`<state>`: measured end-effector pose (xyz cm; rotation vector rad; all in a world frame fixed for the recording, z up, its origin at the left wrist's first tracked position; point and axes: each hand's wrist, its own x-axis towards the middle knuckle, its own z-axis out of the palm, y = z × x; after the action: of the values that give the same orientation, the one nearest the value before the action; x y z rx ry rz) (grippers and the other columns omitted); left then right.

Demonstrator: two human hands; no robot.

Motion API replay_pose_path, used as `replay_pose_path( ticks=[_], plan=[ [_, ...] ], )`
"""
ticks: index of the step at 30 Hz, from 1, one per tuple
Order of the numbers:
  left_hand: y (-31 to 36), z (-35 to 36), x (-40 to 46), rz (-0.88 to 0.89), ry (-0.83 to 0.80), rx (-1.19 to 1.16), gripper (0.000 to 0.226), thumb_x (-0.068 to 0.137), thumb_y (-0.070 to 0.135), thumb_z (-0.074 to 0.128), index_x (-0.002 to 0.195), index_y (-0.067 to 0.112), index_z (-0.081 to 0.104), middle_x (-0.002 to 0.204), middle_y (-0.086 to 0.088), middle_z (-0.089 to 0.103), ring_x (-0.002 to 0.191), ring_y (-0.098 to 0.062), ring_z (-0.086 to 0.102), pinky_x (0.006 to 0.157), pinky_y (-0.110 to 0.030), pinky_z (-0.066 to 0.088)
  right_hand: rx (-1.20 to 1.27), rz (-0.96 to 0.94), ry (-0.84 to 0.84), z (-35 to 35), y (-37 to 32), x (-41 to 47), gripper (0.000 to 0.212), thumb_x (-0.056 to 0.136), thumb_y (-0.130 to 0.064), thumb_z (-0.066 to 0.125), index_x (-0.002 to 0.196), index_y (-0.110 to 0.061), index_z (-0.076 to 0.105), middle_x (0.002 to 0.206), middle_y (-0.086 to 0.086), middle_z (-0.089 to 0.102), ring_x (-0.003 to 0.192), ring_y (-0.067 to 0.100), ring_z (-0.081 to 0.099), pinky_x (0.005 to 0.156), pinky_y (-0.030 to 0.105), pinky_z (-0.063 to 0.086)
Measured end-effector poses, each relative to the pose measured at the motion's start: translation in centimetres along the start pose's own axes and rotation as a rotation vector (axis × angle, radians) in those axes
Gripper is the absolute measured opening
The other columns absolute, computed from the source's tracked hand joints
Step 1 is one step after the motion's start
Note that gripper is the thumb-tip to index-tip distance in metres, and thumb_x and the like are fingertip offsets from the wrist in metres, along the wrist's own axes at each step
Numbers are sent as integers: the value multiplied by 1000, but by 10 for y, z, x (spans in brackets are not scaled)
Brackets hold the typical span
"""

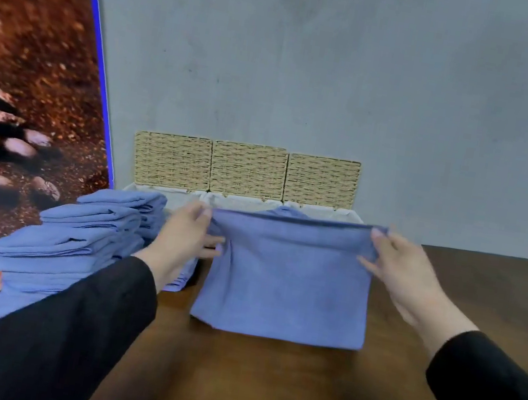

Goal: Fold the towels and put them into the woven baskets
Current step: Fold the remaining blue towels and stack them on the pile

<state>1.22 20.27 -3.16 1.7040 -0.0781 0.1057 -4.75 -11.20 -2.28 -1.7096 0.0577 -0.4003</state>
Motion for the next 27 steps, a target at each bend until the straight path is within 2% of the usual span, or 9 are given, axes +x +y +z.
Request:
replay_pose_path(
  ticks=[2, 5, 8, 13, 17, 19, 22, 24, 27],
  plan=[
    [30, 1, 13, 255, 119, -50, 23, 110, 25, 39, 96, 22, 57, 112, -3, 64, 110, -21, 66, 92, -41, 58, -92, -236, 135, -2, -23, 11, 38, 106, -41, 47, 85, -13, 61, 83, 6, 72, 87, 12, 71, 101, 55, 53],
    [59, -10, 16, 563, 281, 75, 20, 106, 31, 41, 94, 34, 57, 101, 3, 64, 98, -10, 61, 99, -36, 54, -177, -488, 194, -8, -42, 10, 47, 100, -50, 45, 91, -5, 56, 94, 32, 57, 85, 21, 58, 93, 64, 49],
    [41, -18, -11, 690, 317, 359, 17, 108, 24, 43, 102, 29, 57, 89, 13, 63, 82, 6, 55, 76, -5, 40, -276, -503, 98, -14, -20, -9, 31, 100, -34, 50, 93, -9, 66, 96, 15, 69, 82, 35, 59, 79, 36, 45],
    [-61, -39, -54, 500, -78, 610, 20, 101, 42, 48, 102, 41, 68, 124, 28, 64, 115, 8, 54, 95, -23, 43, -546, -293, -329, -30, 65, -46, 31, 102, -11, 53, 96, -32, 74, 111, -17, 73, 112, 4, 65, 101, 32, 48],
    [-114, -47, -76, 418, -378, 724, 39, 92, 64, 49, 90, 34, 73, 110, 35, 67, 119, 11, 53, 105, -27, 43, -696, -182, -654, -38, 101, -64, 28, 100, -46, 54, 79, -32, 67, 109, -14, 67, 101, 13, 63, 92, 35, 46],
    [-120, -44, -78, 412, -407, 665, 43, 94, 64, 46, 84, 33, 73, 100, 23, 72, 108, -3, 63, 99, -35, 46, -697, -251, -639, -34, 102, -63, 41, 97, -64, 45, 79, -32, 64, 104, -9, 66, 99, 18, 62, 92, 37, 46],
    [-115, -34, -65, 388, -313, 631, 35, 98, 61, 46, 94, 38, 73, 106, 20, 72, 109, -4, 62, 97, -36, 47, -649, -311, -468, -16, 101, -53, 30, 98, -51, 53, 88, -28, 69, 100, -7, 67, 97, 16, 64, 92, 40, 48],
    [-118, -26, -55, 436, -375, 778, 41, 95, 67, 41, 116, 44, 67, 132, 25, 61, 128, 2, 50, 110, -33, 39, -688, -352, -470, 0, 103, -48, 14, 99, -36, 61, 104, -27, 71, 117, -12, 67, 114, 6, 60, 103, 28, 43],
    [-128, -21, -49, 381, -508, 1016, 69, 84, 87, 22, 131, 50, 58, 150, 29, 42, 142, 4, 31, 118, -35, 20, -935, -282, -680, 16, 113, -45, 46, 99, -47, 57, 143, -33, 52, 155, -20, 39, 141, -11, 28, 111, 6, 15]
  ],
)
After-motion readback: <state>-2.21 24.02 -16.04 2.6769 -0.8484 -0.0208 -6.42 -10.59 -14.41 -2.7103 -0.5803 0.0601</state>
